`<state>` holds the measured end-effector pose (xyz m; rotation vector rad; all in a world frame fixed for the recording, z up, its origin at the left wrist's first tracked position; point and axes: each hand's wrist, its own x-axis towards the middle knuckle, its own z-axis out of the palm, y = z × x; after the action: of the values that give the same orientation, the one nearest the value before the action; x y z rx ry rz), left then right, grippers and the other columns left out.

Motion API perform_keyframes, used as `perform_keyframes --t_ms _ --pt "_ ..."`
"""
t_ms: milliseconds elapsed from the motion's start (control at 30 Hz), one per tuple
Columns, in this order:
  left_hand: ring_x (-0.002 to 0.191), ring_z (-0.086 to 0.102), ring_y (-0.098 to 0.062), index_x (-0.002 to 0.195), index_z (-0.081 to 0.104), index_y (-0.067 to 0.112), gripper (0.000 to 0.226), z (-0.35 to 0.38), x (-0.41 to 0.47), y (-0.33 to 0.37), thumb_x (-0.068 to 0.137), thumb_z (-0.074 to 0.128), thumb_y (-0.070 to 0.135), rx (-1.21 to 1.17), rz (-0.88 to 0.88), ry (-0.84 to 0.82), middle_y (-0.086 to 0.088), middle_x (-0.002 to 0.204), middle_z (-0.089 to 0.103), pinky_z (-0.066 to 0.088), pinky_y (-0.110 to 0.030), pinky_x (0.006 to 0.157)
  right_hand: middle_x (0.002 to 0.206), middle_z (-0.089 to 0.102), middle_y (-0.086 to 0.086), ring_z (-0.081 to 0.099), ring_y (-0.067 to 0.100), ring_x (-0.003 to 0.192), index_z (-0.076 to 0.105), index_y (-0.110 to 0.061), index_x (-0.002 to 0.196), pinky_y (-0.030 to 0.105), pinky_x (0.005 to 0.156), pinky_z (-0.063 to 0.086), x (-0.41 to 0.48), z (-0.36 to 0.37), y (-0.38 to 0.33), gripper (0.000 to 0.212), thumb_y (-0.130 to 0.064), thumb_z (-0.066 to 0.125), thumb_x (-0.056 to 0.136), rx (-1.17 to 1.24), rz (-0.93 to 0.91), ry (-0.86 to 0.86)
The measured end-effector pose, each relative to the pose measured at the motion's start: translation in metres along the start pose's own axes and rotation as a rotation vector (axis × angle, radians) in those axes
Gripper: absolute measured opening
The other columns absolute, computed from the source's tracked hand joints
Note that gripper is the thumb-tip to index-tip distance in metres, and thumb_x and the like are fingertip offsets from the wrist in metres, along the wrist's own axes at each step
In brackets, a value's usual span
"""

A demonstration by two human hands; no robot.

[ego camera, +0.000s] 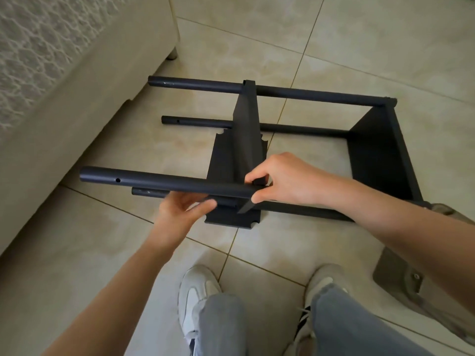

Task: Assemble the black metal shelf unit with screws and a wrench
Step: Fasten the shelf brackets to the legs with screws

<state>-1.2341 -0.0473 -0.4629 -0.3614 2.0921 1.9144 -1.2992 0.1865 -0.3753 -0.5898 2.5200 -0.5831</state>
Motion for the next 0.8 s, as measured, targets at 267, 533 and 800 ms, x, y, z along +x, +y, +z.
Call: perform_keyframes --t_ms 267,533,800 --pt "0.107 0.062 -0.021 0.133 0.057 0.019 0.055 0.029 0.055 -0.043 0.084 0.081 0.028 0.968 0.192 -0.128 -0.001 0.121 0.065 0.053 -0.03 0.091 0.094 0.065 -0.016 0.054 0.002 0.078 0.073 -0.026 0.111 0.019 0.069 0.039 0.001 0.002 0.001 0.027 -0.031 0.076 0.084 0.005 -0.007 -0.003" --pt "0.106 0.062 -0.021 0.121 0.065 0.018 0.044 0.049 0.062 -0.057 0.083 0.081 0.031 0.948 0.249 -0.172 0.0 0.114 0.069 0.054 -0.039 0.097 0.082 0.065 -0.012 0.055 0.008 0.079 0.074 -0.027 0.098 0.028 0.07 0.044 0.003 0.0 0.001 0.013 -0.03 0.074 0.085 -0.014 -0.028 -0.01" --pt "0.101 0.067 -0.023 0.12 0.069 0.014 0.029 0.046 0.056 -0.069 0.091 0.072 0.013 0.879 0.212 -0.174 -0.005 0.114 0.071 0.052 -0.032 0.096 0.076 0.061 -0.008 0.052 0.007 0.073 0.068 -0.027 0.087 0.031 0.065 0.041 0.008 0.016 -0.001 0.005 -0.03 0.072 0.087 -0.038 -0.024 -0.025"
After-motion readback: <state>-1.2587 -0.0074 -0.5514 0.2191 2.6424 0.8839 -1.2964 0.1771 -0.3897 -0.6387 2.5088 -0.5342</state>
